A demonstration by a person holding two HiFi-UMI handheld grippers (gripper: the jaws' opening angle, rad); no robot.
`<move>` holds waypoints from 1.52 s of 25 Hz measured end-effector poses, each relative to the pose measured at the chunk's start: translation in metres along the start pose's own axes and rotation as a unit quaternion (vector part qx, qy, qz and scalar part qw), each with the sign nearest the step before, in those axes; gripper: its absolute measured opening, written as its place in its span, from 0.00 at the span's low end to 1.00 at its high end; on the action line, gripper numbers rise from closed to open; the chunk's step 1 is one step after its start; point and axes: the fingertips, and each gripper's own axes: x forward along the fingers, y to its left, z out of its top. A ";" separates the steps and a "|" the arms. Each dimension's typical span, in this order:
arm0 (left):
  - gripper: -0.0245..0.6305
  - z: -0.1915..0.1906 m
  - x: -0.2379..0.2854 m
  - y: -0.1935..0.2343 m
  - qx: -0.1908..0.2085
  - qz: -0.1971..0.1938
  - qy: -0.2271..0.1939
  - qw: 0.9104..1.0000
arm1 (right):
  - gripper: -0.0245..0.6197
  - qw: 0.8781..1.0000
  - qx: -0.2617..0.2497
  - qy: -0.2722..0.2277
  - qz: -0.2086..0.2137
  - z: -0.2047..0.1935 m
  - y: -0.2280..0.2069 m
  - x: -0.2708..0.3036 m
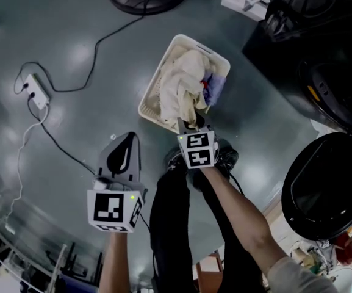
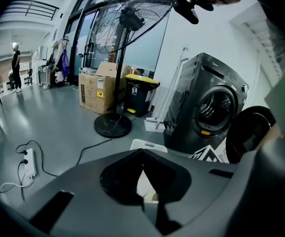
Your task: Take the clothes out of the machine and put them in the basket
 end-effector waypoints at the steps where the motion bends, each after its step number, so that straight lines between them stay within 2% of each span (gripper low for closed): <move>1: 0.07 -0.003 0.003 0.002 -0.001 0.001 0.001 1.000 | 0.27 1.000 -0.005 0.008 0.001 -0.005 0.001 0.012; 12: 0.07 -0.041 0.014 0.028 -0.010 0.023 0.016 1.000 | 0.27 0.996 -0.053 0.071 0.015 -0.047 0.001 0.105; 22: 0.07 -0.053 0.011 0.039 -0.007 0.029 0.014 0.999 | 0.29 0.992 -0.049 0.113 0.018 -0.063 0.005 0.132; 25: 0.07 -0.050 0.010 0.036 -0.005 0.025 0.014 1.000 | 0.35 0.993 -0.028 0.111 0.036 -0.062 0.008 0.132; 27: 0.07 -0.046 0.010 0.033 -0.006 0.020 0.013 1.000 | 0.51 0.991 -0.016 0.116 0.060 -0.065 0.015 0.126; 29: 0.07 -0.040 0.009 0.030 -0.008 0.018 0.009 1.000 | 0.60 0.991 -0.018 0.109 0.070 -0.060 0.019 0.118; 33: 0.07 -0.032 0.006 0.015 -0.011 0.008 0.003 1.000 | 0.63 0.997 -0.012 0.062 0.051 -0.036 0.012 0.092; 38: 0.07 -0.030 -0.006 -0.001 -0.023 0.003 0.018 1.000 | 0.63 0.998 -0.015 0.033 0.047 -0.018 0.015 0.047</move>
